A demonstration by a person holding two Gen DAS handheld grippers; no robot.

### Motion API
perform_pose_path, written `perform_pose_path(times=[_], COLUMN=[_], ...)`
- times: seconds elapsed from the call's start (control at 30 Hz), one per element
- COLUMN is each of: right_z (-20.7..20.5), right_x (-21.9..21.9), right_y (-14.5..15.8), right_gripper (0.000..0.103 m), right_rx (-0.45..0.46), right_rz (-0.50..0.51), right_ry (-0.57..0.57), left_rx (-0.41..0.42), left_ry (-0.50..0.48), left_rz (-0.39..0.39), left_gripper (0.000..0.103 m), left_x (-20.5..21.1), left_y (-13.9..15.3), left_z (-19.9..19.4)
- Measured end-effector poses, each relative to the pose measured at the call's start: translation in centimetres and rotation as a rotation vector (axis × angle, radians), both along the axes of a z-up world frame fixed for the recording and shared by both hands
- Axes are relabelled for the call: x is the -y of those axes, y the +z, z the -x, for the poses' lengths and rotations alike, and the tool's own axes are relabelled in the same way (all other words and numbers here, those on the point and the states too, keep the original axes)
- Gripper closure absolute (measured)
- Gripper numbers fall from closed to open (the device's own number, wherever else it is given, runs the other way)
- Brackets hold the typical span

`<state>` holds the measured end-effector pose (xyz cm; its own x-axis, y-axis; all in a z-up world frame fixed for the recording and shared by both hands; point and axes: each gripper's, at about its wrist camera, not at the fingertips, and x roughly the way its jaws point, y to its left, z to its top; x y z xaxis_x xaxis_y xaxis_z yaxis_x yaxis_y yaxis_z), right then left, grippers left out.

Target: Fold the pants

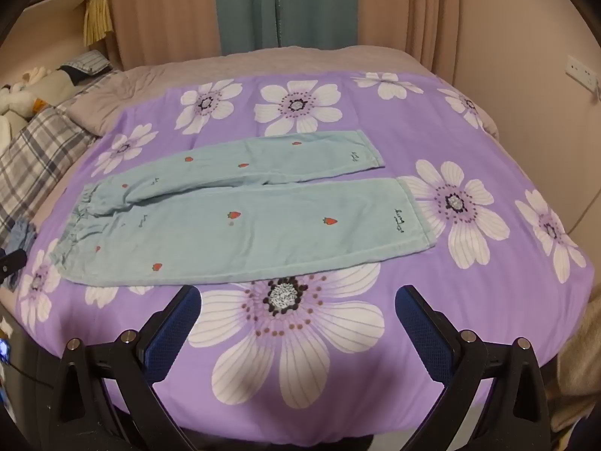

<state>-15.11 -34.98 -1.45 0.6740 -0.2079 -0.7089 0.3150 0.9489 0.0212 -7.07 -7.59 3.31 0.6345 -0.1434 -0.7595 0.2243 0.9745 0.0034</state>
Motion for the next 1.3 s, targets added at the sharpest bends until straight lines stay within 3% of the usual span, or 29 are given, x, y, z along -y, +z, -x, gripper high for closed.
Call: perform_pose_path(times=[1.3], right_z=[-0.3], right_x=[-0.3], right_y=[-0.7], right_gripper=[0.001], right_rx=[0.000], right_rz=[0.008], right_ry=[0.008], left_rx=[-0.019], left_ry=[-0.001], left_rz=[-0.009], left_gripper=[0.000], left_x=[-1.3], left_y=[-1.0], left_z=[-0.6])
